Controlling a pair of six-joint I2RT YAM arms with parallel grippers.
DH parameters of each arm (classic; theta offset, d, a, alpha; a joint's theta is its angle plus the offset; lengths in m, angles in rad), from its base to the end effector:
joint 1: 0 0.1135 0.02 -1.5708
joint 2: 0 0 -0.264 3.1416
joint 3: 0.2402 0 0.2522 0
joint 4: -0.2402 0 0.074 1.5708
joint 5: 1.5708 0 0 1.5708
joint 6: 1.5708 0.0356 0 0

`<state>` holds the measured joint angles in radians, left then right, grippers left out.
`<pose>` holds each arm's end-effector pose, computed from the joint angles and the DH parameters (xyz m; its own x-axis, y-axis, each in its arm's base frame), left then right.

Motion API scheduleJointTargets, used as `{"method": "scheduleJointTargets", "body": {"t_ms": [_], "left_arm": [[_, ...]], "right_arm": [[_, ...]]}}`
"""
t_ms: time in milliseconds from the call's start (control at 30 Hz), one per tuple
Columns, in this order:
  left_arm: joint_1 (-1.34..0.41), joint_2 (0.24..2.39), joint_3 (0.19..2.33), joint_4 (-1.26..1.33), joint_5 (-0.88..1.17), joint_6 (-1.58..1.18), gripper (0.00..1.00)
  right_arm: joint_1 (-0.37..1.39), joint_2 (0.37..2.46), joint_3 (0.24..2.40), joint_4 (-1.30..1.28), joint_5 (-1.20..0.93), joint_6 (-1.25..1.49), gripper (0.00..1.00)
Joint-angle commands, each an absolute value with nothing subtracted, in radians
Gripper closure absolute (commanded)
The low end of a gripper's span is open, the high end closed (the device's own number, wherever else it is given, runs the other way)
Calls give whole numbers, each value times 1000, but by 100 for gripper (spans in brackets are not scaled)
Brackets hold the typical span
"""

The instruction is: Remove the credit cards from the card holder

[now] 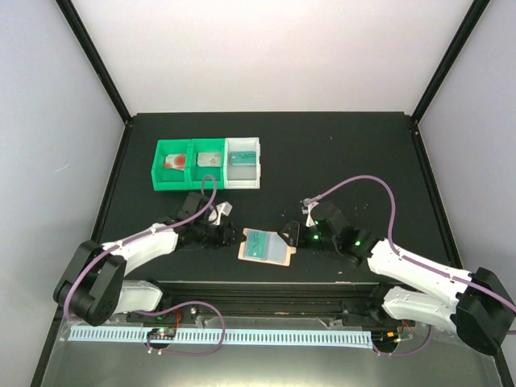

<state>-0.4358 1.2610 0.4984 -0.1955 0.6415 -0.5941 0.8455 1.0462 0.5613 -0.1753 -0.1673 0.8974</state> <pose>0.1878 -0.1109 0.1552 -0.9785 -0.0391 -0.2025 0.1236 0.6748 -0.7276 0.1406 0.1675 0.2140 -0.8987 0.1482 -0.4128 -0.1965 0.7053 0.6811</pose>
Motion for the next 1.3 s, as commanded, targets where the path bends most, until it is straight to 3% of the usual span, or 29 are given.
{"method": "scheduleJointTargets", "body": {"t_ms": [0, 233, 500, 833, 1267], "left_arm": [[-500, 1311, 480, -84, 636, -645, 56], [-554, 1356, 433, 8, 620, -702, 69], [-607, 1399, 409, 71, 607, -755, 76], [-683, 1424, 393, 152, 610, -853, 76], [-678, 1331, 424, 73, 510, -836, 73]], "right_arm": [[843, 1049, 557, -137, -170, 894, 56], [843, 1060, 536, -104, -205, 866, 55], [842, 1094, 530, -86, -219, 849, 55], [844, 1120, 522, -64, -221, 831, 59], [844, 1191, 478, 21, -250, 787, 68]]}}
